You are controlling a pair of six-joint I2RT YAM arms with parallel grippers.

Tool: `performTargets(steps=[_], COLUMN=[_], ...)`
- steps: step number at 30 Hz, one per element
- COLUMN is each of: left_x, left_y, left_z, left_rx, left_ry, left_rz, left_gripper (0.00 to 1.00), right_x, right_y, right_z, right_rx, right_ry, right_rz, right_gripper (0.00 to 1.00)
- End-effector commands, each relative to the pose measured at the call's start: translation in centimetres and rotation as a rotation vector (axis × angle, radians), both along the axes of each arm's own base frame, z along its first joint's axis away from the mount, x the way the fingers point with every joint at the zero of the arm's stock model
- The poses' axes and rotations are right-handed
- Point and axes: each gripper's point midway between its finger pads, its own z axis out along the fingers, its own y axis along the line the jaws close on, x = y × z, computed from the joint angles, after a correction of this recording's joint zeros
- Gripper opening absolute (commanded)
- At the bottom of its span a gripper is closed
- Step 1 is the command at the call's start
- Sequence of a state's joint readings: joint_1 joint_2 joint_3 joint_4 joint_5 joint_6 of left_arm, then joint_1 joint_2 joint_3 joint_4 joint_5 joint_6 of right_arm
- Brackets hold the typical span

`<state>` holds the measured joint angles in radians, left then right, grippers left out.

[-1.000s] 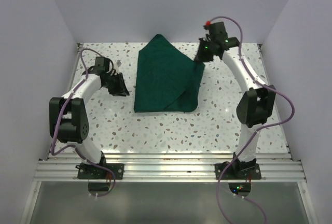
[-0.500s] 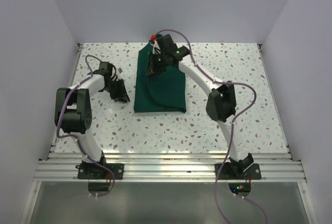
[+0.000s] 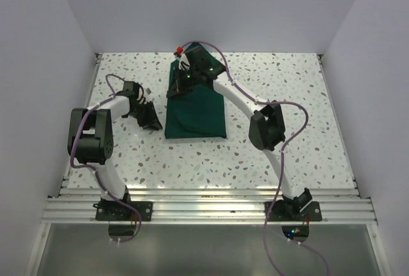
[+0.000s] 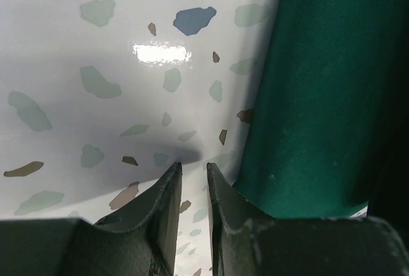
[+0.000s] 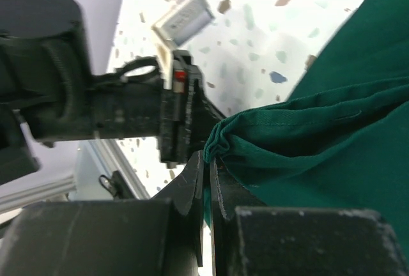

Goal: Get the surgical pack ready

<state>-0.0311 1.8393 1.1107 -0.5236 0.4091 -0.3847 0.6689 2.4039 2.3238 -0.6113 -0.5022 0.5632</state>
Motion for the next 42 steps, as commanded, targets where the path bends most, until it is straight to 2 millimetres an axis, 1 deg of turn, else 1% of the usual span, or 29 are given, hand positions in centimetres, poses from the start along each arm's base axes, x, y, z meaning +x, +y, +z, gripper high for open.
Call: performTargets(steps=[1,3,5,8,12,16,19,22,24,27,30,32,36,38,42], left_x=[0.8,0.8,0.7,0.7,0.7,0.5,0.1,-0.1,-0.2,-0.1,-0.1,-0.1,-0.2,-0.2,-0.1], left_y=[-0.5,-0.5,-0.4,-0.4,-0.2,0.6,0.6,0.8,1.4,3.0,3.3,3.3,3.5,3.6,3.9], left_z=[0.0,-0.1,-0.2,-0.2,-0.2,-0.2,-0.9,-0.9,-0.7,-0.7,-0.7,-0.5,-0.5,-0.5,-0.1], left_rx=[-0.039,-0.037,-0.032,-0.031,-0.023,-0.003,-0.014,-0.008,0.018,0.028,0.025,0.025,0.035,0.037,0.047], left_ry=[-0.03,-0.029,-0.026,-0.026,-0.024,-0.03,-0.002,-0.001,-0.007,-0.002,0.0,-0.005,-0.006,-0.006,-0.013], left_rz=[0.007,0.006,0.007,0.009,0.02,0.046,0.049,0.057,0.07,0.115,0.126,0.125,0.122,0.12,0.119], left_gripper=[0.26,0.26,0.26,0.26,0.27,0.28,0.28,0.28,0.28,0.28,0.27,0.27,0.27,0.27,0.27], right_x=[-0.5,-0.7,-1.0,-1.1,-1.0,-0.6,-0.3,0.2,0.4,0.6,1.0,1.1,1.9,1.9,1.5], right_y=[2.8,3.1,3.4,3.8,4.2,4.2,4.3,4.3,4.4,4.6,4.7,4.8,4.4,4.4,4.4], right_z=[4.7,4.4,4.6,4.3,2.9,1.5,0.7,-0.2,-0.4,-1.4,-2.3,-2.6,-3.6,-4.6,-5.4], right_rx=[0.15,0.15,0.161,0.178,0.162,0.141,0.133,0.119,0.115,0.115,0.109,0.106,0.069,0.056,0.05], right_ry=[-0.053,-0.047,-0.048,-0.029,-0.003,0.0,0.006,0.01,0.005,0.029,0.037,0.036,0.026,0.043,0.08], right_rz=[0.055,0.059,0.066,0.066,0.063,0.052,0.04,0.022,0.014,0.003,-0.015,-0.024,-0.066,-0.07,-0.062], right_gripper=[0.0,0.0,0.0,0.0,0.0,0.0,0.0,0.0,0.0,0.0,0.0,0.0,0.0,0.03,0.13])
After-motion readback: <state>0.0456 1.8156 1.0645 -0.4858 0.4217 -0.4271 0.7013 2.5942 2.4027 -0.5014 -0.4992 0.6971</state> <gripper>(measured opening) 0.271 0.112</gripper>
